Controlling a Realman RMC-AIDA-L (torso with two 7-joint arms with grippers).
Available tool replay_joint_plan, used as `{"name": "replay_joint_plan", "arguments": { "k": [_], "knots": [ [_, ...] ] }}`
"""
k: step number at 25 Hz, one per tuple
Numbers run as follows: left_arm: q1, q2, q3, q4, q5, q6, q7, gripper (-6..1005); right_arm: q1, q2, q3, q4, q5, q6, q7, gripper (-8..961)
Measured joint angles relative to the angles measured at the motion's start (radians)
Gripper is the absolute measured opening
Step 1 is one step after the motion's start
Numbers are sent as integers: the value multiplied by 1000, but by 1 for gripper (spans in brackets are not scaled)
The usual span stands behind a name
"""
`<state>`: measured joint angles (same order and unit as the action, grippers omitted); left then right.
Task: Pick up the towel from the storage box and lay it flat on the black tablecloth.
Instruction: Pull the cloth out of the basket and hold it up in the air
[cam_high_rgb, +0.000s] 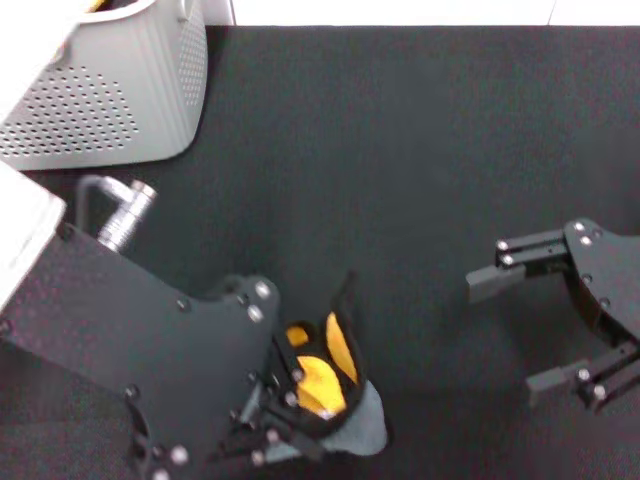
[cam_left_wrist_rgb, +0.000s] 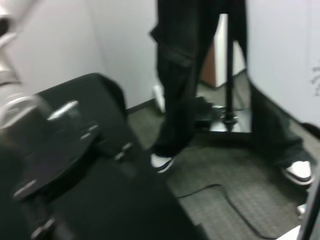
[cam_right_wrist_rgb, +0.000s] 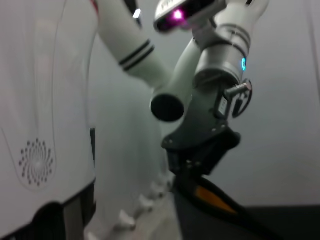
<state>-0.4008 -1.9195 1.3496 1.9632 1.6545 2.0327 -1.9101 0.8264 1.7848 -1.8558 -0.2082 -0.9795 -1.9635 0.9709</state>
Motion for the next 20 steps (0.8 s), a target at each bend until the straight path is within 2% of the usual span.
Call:
{"name": "replay_joint_plan", "arguments": {
  "k": [4,11,15,20],
  "knots": [
    [-15,-39,14,1,6,0,-3,9,70,-32,0,-8,-32,29,2,813],
    [-56,-63,10,-80,6,-2,-3,9,145,-76,4,-79,-125,31,29,810],
    [-81,-75,32,-166,11,-1,7,10,154,-81,23,-145,-211,27,57,810],
    [-83,-79,72,-231,16,0,46,10,137,-62,133,-210,-373,25,67,810]
  ]
}}
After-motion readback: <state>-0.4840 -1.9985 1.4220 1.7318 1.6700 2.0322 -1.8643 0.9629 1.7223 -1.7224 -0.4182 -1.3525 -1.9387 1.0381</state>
